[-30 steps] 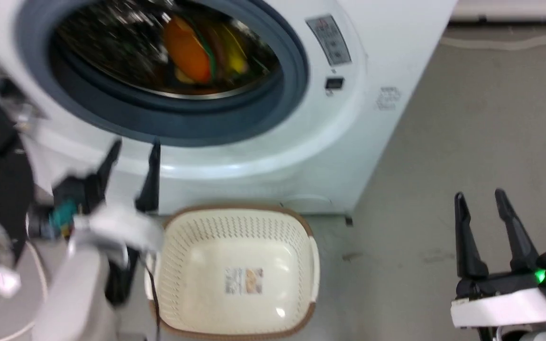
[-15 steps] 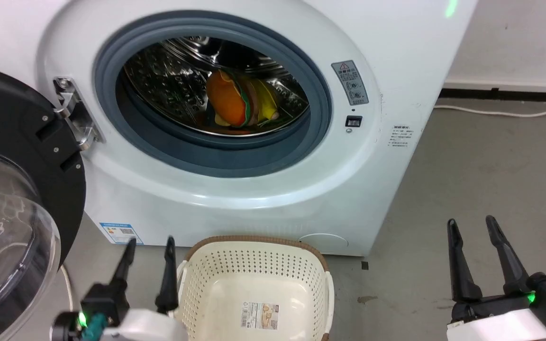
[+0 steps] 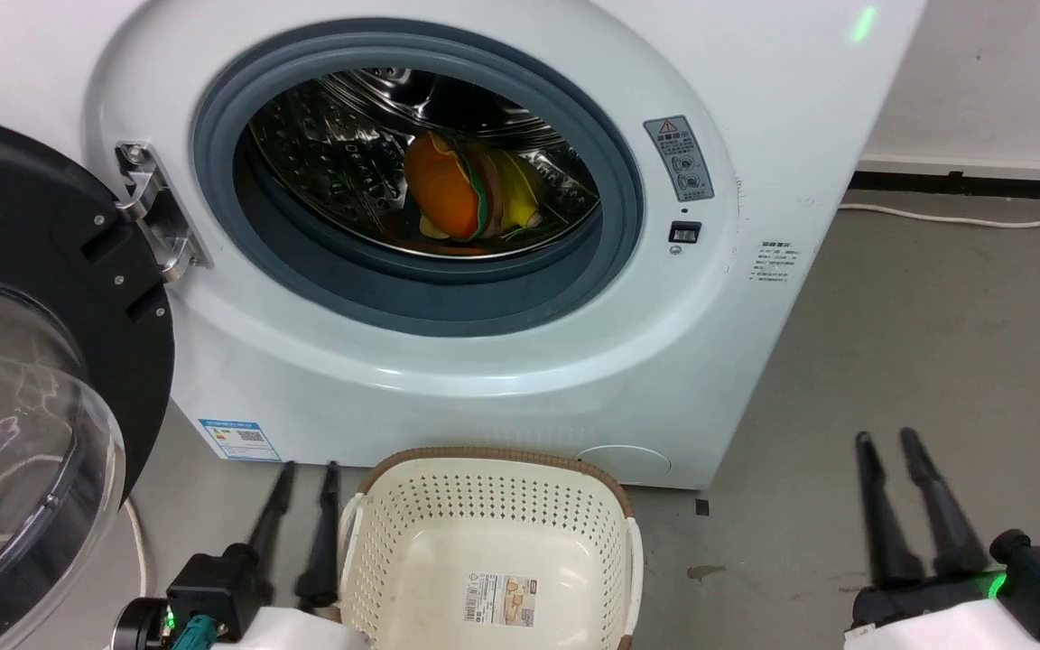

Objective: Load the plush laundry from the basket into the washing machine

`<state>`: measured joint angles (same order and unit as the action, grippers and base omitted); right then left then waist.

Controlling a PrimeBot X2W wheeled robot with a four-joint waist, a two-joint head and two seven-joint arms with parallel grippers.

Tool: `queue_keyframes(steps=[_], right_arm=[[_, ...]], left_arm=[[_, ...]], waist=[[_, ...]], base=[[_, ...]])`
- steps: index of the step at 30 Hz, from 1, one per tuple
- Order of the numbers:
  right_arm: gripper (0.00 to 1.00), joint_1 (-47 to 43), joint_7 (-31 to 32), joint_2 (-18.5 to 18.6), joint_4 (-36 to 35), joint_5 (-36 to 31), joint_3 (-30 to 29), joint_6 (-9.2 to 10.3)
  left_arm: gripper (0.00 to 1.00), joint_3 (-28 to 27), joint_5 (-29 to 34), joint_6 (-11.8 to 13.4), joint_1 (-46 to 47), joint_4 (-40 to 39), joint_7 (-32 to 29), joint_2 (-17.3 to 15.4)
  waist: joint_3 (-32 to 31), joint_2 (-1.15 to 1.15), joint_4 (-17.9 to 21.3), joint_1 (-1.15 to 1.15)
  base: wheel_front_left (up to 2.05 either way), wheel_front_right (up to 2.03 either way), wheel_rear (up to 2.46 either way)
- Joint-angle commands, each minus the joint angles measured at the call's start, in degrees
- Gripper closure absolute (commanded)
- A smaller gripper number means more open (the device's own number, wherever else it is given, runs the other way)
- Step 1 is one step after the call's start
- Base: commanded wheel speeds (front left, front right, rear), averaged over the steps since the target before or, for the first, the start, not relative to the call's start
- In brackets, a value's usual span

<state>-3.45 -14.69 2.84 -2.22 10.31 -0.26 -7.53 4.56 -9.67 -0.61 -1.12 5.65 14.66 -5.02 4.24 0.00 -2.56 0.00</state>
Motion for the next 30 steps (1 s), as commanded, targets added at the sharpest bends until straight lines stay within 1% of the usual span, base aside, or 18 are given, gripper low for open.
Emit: queue_keyframes(steps=[1,30], right_arm=[[1.00,0.0,0.0,0.0,0.0,0.0,0.0,0.00],[1.00,0.7,3.1,0.0,0.5,-2.2,0.1,0.01]], left_arm=[[1.00,0.1,0.0,0.0,0.0,0.0,0.0,0.0],[1.00,-0.9,2.1,0.1,0.2,-1.2,-3.1,0.5]], waist=[[0.0,0.00,0.0,0.00],[-0.9,0.00,0.5,0.00]], base=[[0.00,0.00,0.00],[0.00,0.00,0.00]])
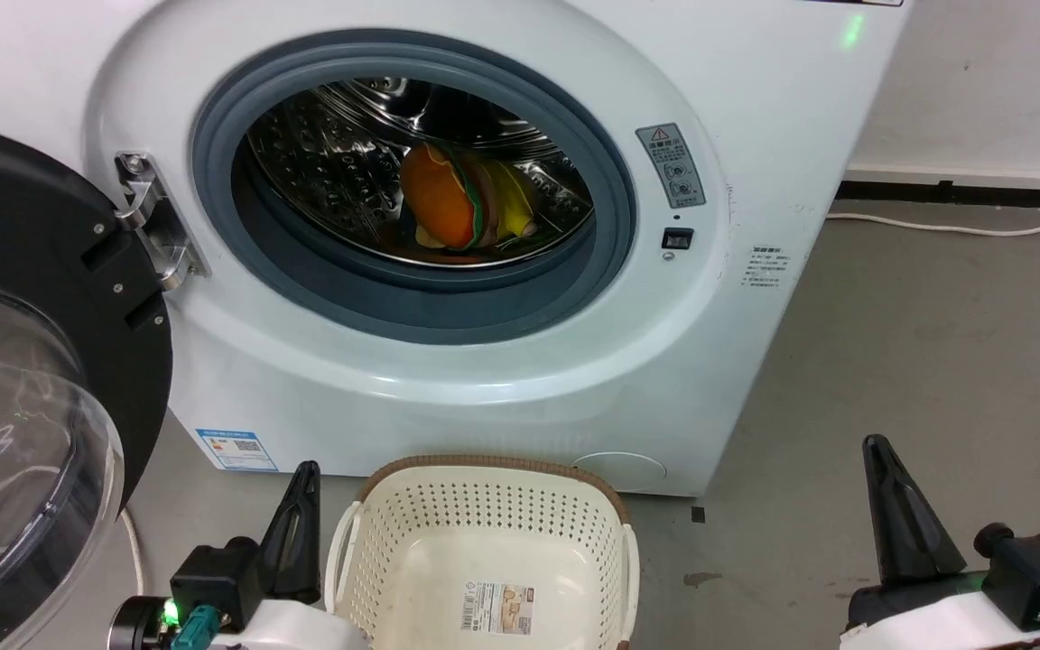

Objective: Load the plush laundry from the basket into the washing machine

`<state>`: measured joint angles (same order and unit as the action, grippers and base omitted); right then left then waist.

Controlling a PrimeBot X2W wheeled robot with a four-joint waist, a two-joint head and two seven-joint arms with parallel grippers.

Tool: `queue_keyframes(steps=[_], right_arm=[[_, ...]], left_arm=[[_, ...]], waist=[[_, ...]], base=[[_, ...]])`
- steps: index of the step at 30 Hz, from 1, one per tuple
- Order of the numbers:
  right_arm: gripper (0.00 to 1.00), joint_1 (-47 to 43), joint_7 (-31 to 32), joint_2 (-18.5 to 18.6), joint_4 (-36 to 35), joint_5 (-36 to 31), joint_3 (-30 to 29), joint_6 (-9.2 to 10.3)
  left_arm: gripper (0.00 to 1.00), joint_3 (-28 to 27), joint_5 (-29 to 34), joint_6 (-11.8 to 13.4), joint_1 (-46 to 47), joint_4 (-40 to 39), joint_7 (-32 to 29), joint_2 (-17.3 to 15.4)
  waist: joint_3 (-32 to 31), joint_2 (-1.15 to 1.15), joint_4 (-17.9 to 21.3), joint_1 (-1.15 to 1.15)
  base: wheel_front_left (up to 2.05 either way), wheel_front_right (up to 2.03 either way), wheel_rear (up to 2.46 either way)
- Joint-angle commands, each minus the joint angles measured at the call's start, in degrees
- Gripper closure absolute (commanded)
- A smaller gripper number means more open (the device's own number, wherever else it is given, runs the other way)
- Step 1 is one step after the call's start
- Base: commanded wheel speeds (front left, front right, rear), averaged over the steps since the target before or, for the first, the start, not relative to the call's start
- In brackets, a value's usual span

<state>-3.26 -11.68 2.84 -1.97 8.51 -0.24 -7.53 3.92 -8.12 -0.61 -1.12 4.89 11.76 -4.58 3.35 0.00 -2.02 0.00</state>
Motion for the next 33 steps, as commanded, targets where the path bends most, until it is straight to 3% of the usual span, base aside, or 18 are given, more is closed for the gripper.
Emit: queue_keyframes(steps=[1,33], right_arm=[[1.00,0.6,0.3,0.0,0.2,-0.5,0.0,0.01],[1.00,1.5,4.4,0.0,0.9,-3.4,0.1,0.02]], left_arm=[[1.00,-0.3,0.6,0.1,0.2,-0.5,-0.3,0.1],[1.00,-1.6,3.3,0.3,0.6,-2.1,-4.4,0.7]], waist=[[0.0,0.00,0.0,0.00],[-1.2,0.00,0.7,0.00]], base=[[0.00,0.00,0.00],[0.00,0.00,0.00]])
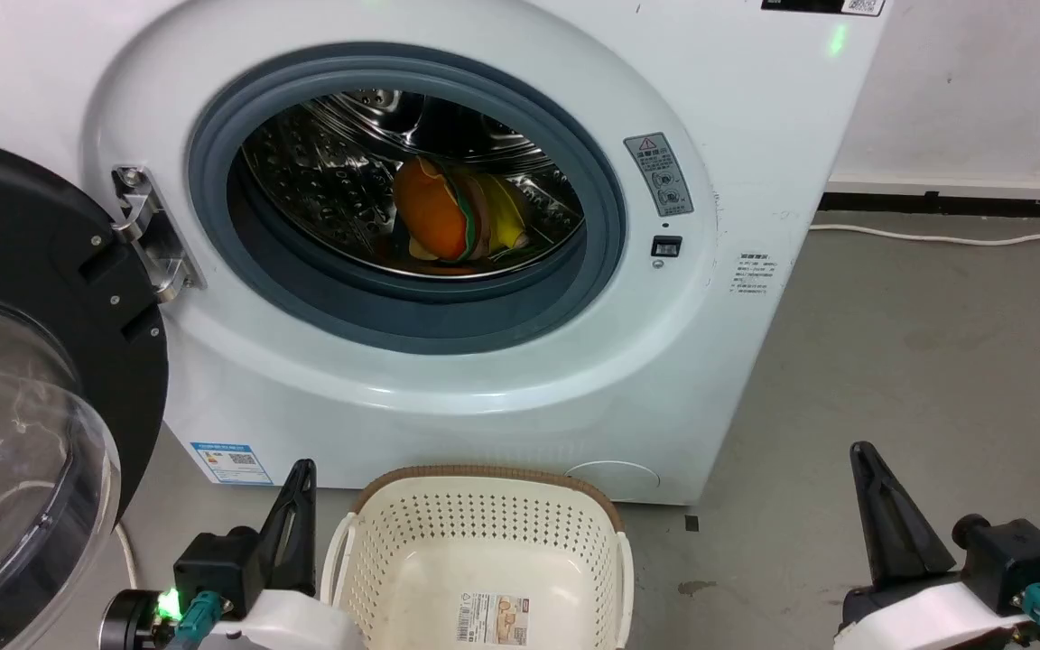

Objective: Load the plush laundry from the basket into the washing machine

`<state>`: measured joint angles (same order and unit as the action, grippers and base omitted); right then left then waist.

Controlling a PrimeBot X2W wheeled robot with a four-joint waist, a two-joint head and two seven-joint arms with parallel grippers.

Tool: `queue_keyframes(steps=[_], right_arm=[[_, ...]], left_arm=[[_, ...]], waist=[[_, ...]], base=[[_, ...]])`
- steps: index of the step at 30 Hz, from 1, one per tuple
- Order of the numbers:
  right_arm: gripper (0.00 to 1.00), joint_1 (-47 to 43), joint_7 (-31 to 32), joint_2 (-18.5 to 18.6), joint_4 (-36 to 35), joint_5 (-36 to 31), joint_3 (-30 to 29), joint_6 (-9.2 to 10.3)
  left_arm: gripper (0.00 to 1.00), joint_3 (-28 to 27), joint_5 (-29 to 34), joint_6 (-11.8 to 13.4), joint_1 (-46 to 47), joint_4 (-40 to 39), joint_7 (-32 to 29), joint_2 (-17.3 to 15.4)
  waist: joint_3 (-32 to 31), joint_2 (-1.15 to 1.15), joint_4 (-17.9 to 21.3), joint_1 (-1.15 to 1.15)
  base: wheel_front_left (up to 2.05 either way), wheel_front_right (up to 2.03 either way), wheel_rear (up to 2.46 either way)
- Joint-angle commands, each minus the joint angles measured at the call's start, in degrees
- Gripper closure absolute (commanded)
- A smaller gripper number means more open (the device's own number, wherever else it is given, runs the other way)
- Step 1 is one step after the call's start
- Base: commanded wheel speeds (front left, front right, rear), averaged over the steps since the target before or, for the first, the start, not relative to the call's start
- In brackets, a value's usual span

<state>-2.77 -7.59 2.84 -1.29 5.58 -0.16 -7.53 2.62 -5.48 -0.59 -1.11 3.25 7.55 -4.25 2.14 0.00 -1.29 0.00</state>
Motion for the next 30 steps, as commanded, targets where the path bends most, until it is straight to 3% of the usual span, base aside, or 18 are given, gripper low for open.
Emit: queue_keyframes(steps=[1,30], right_arm=[[1.00,1.1,0.4,0.0,0.2,-0.5,0.0,0.02],[1.00,1.9,3.8,0.0,0.7,-2.9,0.1,0.03]], left_arm=[[1.00,-0.3,0.7,0.3,0.6,-0.5,-0.3,0.3],[1.00,-1.4,3.0,0.4,0.8,-1.8,-3.7,0.8]], waist=[[-0.1,0.00,0.0,0.00],[-1.0,0.00,0.6,0.00]], base=[[0.00,0.00,0.00],[0.00,0.00,0.00]])
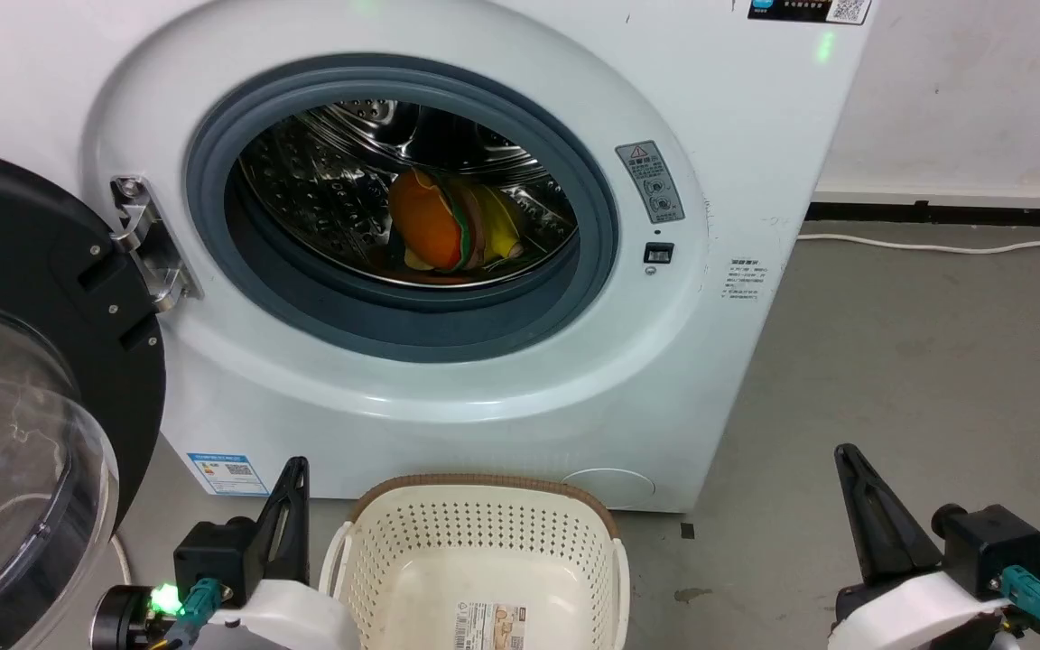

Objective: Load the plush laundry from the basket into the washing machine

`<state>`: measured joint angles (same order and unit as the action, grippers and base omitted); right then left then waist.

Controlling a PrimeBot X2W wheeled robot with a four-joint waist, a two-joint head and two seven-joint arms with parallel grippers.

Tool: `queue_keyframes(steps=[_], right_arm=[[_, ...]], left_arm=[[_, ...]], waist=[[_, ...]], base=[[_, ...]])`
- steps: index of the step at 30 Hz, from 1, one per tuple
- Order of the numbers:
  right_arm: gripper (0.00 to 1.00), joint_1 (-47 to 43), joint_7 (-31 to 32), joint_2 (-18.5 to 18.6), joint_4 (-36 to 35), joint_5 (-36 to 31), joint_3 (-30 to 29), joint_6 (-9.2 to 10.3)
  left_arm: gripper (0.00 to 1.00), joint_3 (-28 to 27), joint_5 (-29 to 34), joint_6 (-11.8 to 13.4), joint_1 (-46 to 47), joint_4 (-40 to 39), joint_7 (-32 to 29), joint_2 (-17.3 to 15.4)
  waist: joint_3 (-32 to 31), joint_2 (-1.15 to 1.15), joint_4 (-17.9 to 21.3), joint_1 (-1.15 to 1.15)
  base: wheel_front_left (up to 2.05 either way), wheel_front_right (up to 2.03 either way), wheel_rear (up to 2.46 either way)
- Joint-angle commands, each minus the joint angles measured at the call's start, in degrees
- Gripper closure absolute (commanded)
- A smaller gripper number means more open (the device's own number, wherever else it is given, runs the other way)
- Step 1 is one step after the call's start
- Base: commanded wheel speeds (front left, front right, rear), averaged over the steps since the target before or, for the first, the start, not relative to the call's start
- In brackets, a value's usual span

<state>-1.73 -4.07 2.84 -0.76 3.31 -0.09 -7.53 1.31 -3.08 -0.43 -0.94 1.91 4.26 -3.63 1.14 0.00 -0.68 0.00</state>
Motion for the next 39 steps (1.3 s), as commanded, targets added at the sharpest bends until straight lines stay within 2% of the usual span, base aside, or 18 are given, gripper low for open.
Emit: queue_keyframes(steps=[1,39], right_arm=[[1.00,0.9,0.4,0.0,0.2,-0.7,0.0,0.03],[1.00,1.7,4.1,0.0,0.8,-3.3,0.1,0.04]], left_arm=[[1.00,-0.1,0.6,0.3,0.7,-0.5,-0.6,0.2],[1.00,-1.3,3.1,0.4,0.9,-1.9,-4.3,0.8]], waist=[[-0.1,0.00,0.0,0.00],[-1.1,0.00,0.7,0.00]], base=[[0.00,0.00,0.00],[0.00,0.00,0.00]])
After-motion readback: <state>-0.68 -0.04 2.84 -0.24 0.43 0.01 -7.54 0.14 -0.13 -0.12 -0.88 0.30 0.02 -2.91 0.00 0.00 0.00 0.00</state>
